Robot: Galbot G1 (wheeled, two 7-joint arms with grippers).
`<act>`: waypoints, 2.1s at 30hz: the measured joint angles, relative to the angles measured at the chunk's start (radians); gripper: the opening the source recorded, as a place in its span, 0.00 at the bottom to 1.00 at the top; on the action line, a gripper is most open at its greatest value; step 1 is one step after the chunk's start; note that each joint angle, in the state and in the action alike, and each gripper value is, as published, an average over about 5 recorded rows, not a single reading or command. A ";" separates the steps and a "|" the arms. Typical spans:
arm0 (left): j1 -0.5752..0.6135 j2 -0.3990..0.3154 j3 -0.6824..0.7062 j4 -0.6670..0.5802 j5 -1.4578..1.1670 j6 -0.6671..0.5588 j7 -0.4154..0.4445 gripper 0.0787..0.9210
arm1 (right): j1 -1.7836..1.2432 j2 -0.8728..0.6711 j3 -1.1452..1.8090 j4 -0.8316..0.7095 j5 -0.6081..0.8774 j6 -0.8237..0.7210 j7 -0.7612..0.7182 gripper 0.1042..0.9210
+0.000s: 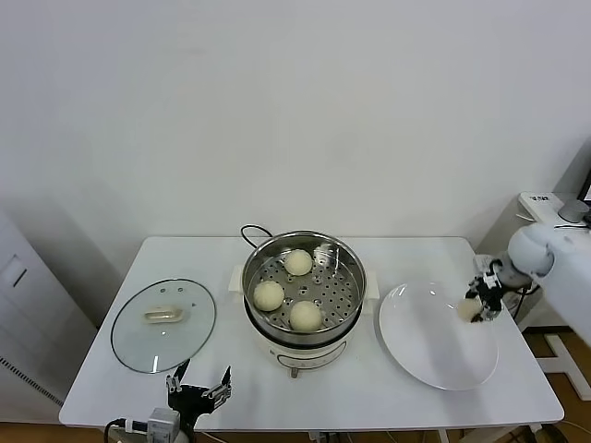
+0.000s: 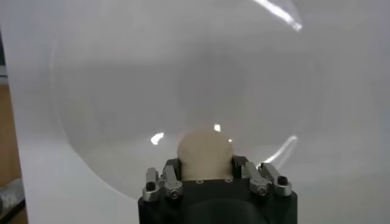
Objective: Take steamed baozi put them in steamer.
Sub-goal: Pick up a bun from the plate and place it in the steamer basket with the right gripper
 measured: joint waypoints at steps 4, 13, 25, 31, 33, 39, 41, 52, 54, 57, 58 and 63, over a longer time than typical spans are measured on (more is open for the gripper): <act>-0.009 0.000 -0.001 -0.006 0.011 0.001 0.000 0.88 | 0.253 -0.010 -0.251 0.082 0.166 -0.075 0.013 0.49; -0.009 0.000 -0.003 -0.036 0.022 -0.001 -0.002 0.88 | 0.631 0.081 -0.596 0.220 0.485 -0.240 0.076 0.49; 0.002 0.000 0.009 -0.066 0.026 -0.005 -0.002 0.88 | 0.718 0.284 -0.698 0.253 0.667 -0.402 0.173 0.49; -0.006 0.000 0.008 -0.062 0.023 -0.005 0.001 0.88 | 0.665 0.376 -0.686 0.217 0.674 -0.443 0.210 0.49; -0.009 0.000 0.007 -0.060 0.022 -0.005 0.001 0.88 | 0.641 0.405 -0.678 0.200 0.667 -0.449 0.220 0.49; -0.012 0.000 0.003 -0.054 0.018 -0.004 0.001 0.88 | 0.566 0.487 -0.650 0.135 0.628 -0.457 0.241 0.49; -0.013 0.000 0.002 -0.053 0.018 -0.004 0.001 0.88 | 0.543 0.508 -0.643 0.114 0.612 -0.458 0.243 0.49; -0.016 0.000 0.004 -0.049 0.017 -0.003 0.001 0.88 | 0.477 0.547 -0.628 0.062 0.527 -0.459 0.241 0.49; -0.016 0.000 0.004 -0.048 0.017 -0.003 0.001 0.88 | 0.471 0.546 -0.628 0.059 0.515 -0.458 0.238 0.49; -0.016 0.000 0.003 -0.048 0.016 -0.003 0.001 0.88 | 0.467 0.544 -0.627 0.058 0.501 -0.457 0.233 0.50; -0.016 0.000 0.003 -0.048 0.016 -0.003 0.001 0.88 | 0.466 0.542 -0.628 0.058 0.497 -0.457 0.231 0.50; -0.015 0.000 0.000 -0.049 0.016 -0.003 0.001 0.88 | 0.463 0.531 -0.631 0.067 0.485 -0.457 0.230 0.53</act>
